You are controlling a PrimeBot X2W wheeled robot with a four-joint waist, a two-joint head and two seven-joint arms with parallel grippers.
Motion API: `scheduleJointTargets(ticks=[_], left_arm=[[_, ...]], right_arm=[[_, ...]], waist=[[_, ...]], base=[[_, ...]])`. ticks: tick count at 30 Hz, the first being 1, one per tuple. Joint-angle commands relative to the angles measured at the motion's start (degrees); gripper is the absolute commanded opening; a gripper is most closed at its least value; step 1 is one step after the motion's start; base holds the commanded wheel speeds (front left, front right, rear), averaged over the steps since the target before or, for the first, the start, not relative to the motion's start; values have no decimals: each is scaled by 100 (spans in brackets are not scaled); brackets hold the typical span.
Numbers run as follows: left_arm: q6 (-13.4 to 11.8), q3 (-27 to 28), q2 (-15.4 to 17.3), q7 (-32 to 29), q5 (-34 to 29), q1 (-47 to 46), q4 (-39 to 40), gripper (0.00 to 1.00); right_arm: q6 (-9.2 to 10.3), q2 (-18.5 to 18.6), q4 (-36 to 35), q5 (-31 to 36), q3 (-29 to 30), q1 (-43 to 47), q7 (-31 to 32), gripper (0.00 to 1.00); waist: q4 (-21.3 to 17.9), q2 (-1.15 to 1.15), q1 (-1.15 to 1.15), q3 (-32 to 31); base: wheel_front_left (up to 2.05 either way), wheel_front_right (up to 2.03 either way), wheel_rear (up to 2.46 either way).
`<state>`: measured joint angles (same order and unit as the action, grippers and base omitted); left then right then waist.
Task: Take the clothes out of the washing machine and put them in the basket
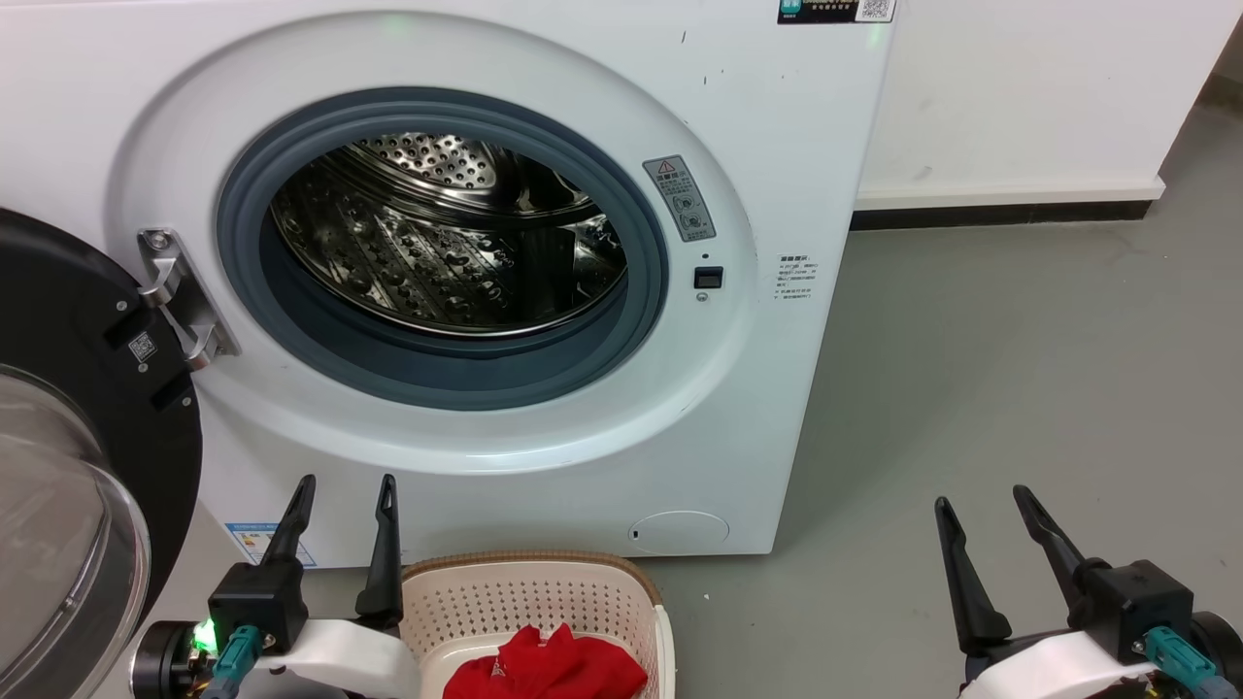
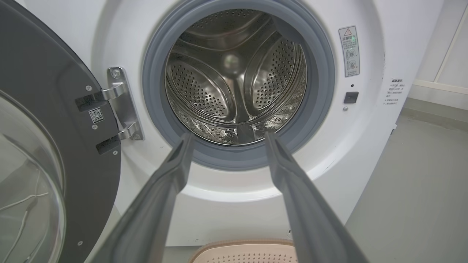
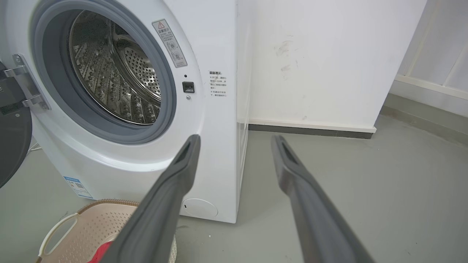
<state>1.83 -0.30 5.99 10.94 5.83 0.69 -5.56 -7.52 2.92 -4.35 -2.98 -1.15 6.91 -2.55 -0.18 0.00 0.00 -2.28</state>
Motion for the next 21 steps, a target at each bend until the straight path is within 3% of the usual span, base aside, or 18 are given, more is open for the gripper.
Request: scheduleJointTargets(ticks=[1,19,20,21], left_arm=[[-25,-6,17,-5,24,13,32,100],[-104,-28,83,-36,136,58,90,100],[-83,-25,62,-27,117,14,36,0],[-81,-23,52,-30,123,23,-20,0]], right_arm=[[6,-8,-2,-11,-13,-40,-32,100],[6,-8,44,-56,-35,-44,-110,100],[0,0,66,-53,-29,-2,-72,0],[-1,-1,114,-58,-32,16,-66,0]], waist=[[-4,0,0,12],[-20,0,0,51],[-21,0,1,51],[-22,0,1,52]], base=[[0,0,0],[0,0,0],[0,0,0],[0,0,0]])
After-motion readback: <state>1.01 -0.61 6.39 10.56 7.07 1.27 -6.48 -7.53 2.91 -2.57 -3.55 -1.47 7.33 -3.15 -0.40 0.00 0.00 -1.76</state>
